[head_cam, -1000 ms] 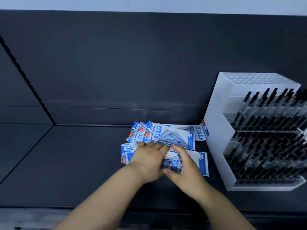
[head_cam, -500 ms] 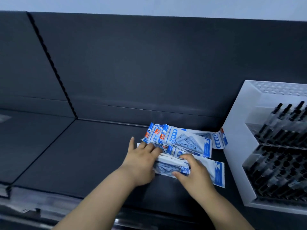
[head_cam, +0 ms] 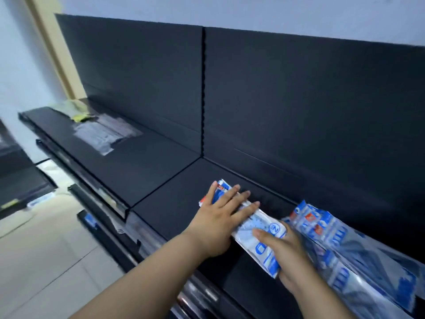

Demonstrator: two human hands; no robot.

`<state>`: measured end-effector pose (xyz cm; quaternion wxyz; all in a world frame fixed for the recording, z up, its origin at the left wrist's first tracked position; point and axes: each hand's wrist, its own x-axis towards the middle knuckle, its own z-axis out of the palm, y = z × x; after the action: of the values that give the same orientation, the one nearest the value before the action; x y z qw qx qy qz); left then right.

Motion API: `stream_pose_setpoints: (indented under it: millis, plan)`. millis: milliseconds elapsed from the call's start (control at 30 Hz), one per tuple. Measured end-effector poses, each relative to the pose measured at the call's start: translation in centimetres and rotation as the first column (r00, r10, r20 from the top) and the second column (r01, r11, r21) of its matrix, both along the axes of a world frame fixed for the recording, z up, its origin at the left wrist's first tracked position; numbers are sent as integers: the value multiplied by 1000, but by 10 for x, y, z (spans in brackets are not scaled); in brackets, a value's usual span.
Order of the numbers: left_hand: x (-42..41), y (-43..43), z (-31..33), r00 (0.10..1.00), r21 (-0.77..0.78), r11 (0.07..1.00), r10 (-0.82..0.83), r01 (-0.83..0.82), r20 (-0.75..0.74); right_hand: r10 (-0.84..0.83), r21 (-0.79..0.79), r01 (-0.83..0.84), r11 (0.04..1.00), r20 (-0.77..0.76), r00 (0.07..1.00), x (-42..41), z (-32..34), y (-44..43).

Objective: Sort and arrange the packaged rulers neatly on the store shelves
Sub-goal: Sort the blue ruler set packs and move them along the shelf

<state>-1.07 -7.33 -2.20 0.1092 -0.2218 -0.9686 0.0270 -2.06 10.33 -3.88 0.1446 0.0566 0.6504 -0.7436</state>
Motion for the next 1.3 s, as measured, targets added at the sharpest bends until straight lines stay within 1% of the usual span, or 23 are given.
stream_pose_setpoints:
  millis: [100, 133, 200, 233, 333, 433, 567, 633, 733, 867, 967, 1033, 1100, 1167, 1200, 1233, 1267, 1300]
  plan:
    - [-12, -57, 6, 991, -29, 991, 130, -129, 41, 99, -128, -86, 988, 101, 990, -26, 2, -69]
    - [-19, -77, 9, 985, -18, 986, 168, -167, 33, 124, -160, -104, 982, 118, 985, -36, 5, -94]
    - [-39, -118, 15, 968, -58, 966, 252, -251, 11, 161, -198, -132, 971, 134, 978, -58, 12, -140]
    - [-47, -135, 17, 964, -77, 961, 267, -265, 8, 169, -209, -138, 968, 138, 976, -69, 16, -159]
    - [-78, -183, 24, 969, -118, 963, 246, -243, 11, 162, -229, -123, 966, 160, 974, -108, 20, -210]
    - [-112, -221, 19, 968, -141, 957, 249, -252, -39, 139, -214, -100, 972, 180, 974, -142, 17, -247]
    - [-145, -248, 8, 967, -119, 960, 247, -252, -56, 103, -191, -59, 980, 231, 967, -171, 9, -274]
    - [-153, -254, -2, 971, -112, 964, 237, -240, -38, 92, -179, -48, 983, 252, 963, -179, 7, -278]
    - [-157, -259, -9, 972, -103, 968, 223, -230, -69, 85, -155, -44, 987, 269, 959, -187, 5, -279]
    - [-164, -264, -3, 968, -110, 964, 231, -240, -94, 158, -200, -104, 974, 280, 947, -196, 10, -280]
    - [-171, -277, -1, 973, -100, 971, 211, -219, -90, 187, -196, -138, 971, 259, 947, -203, 12, -286]
    - [-178, -289, -2, 984, -109, 980, 160, -168, -75, 171, -170, -128, 977, 265, 949, -208, 9, -295]
    - [-187, -300, -4, 990, -154, 980, 114, -126, -80, 147, -140, -114, 984, 257, 955, -212, 8, -301]
    - [-199, -317, -3, 995, -192, 977, 87, -96, -54, 62, -102, -42, 994, 203, 977, -219, 5, -315]
    - [-204, -323, -4, 997, -212, 975, 69, -74, -31, 8, -36, -2, 999, 154, 988, -221, 3, -322]
    - [-209, -326, -6, 999, -233, 972, 46, -42, 13, -51, 77, 44, 996, 88, 995, -223, 2, -328]
    - [-214, -331, -9, 997, -243, 970, 28, -9, 73, -115, 220, 110, 969, 10, 993, -226, -1, -333]
    - [-218, -336, -15, 992, -283, 959, 23, 13, 123, -140, 391, 162, 906, -85, 987, -228, -2, -337]
